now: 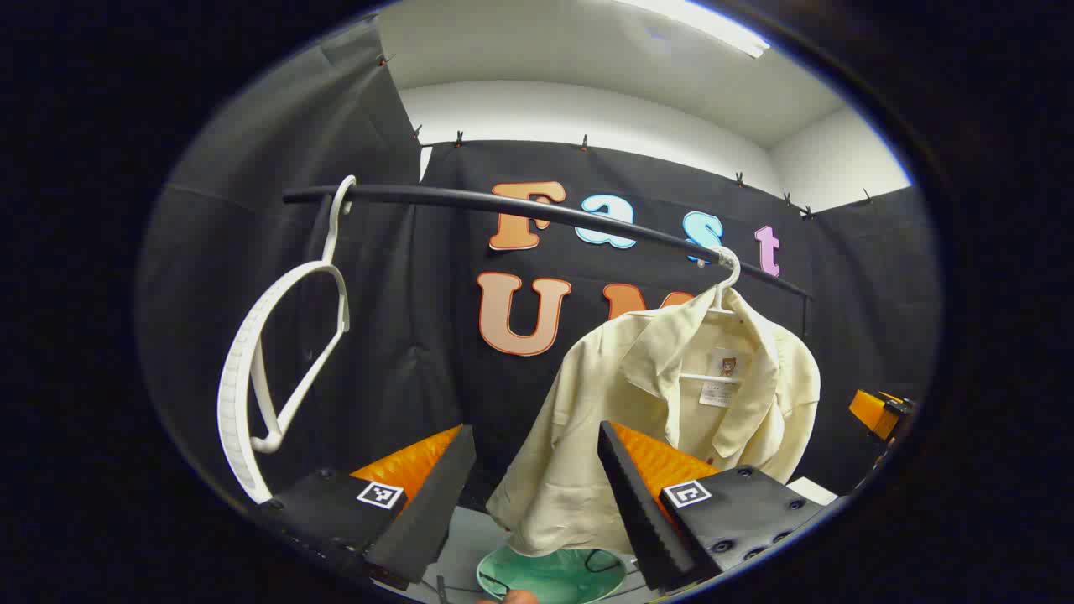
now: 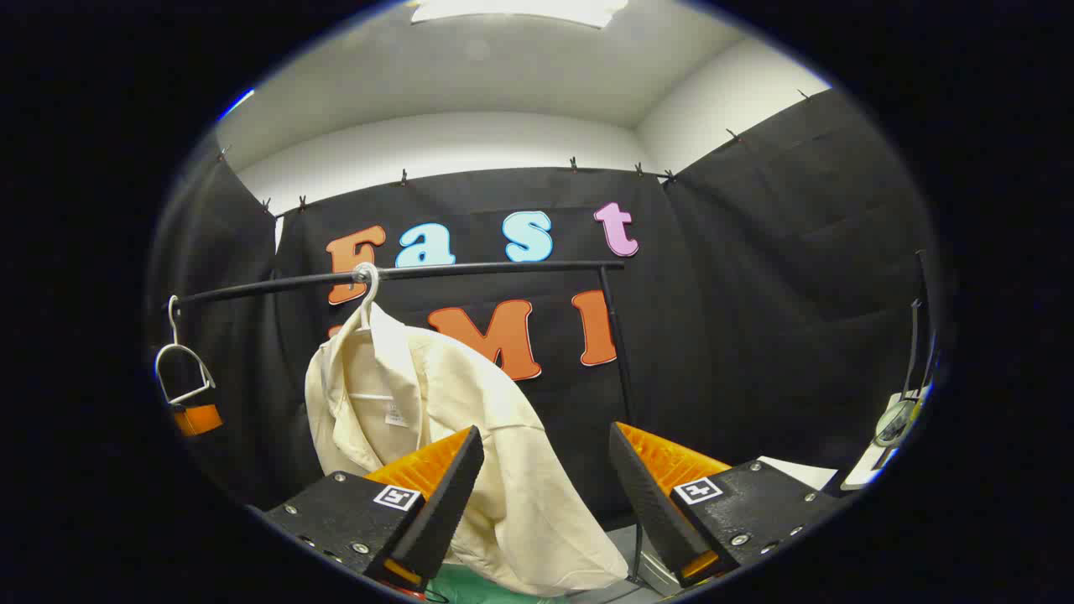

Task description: Grasp the clothes on the hanger with both hands and then place them into the laundry hamper below.

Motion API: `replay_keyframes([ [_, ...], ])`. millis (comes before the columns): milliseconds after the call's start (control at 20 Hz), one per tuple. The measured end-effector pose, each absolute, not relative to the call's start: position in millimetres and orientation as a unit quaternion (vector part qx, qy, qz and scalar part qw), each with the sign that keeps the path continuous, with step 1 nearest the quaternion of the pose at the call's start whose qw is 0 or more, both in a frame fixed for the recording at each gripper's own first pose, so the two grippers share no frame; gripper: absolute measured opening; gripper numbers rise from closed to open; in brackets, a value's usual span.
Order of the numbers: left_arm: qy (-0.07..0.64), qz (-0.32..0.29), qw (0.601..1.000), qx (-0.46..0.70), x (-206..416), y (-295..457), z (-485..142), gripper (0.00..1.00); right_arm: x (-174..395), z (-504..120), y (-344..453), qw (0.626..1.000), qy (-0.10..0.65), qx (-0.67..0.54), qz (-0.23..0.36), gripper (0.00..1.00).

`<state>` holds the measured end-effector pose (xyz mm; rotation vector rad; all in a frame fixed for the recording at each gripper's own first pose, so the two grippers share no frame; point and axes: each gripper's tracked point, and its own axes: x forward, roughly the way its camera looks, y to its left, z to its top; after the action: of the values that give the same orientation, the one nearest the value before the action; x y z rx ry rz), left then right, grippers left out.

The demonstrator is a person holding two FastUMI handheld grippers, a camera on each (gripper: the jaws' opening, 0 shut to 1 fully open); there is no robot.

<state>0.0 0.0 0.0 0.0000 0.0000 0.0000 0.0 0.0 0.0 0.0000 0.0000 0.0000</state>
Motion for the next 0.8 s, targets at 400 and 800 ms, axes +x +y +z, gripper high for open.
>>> replay_keyframes([
  [400, -0.017, 0.045, 0.998, 0.028, -12.2, 27.0, 13.2, 0.96, -33.7, -6.7, 4.6, 0.998, 0.038, -0.036, 0.021, 0.95],
  [800, -0.023, 0.041, 0.999, 0.025, -28.5, 27.8, 19.9, 0.96, -42.3, -25.6, 9.8, 0.996, 0.070, -0.041, 0.028, 0.94],
])
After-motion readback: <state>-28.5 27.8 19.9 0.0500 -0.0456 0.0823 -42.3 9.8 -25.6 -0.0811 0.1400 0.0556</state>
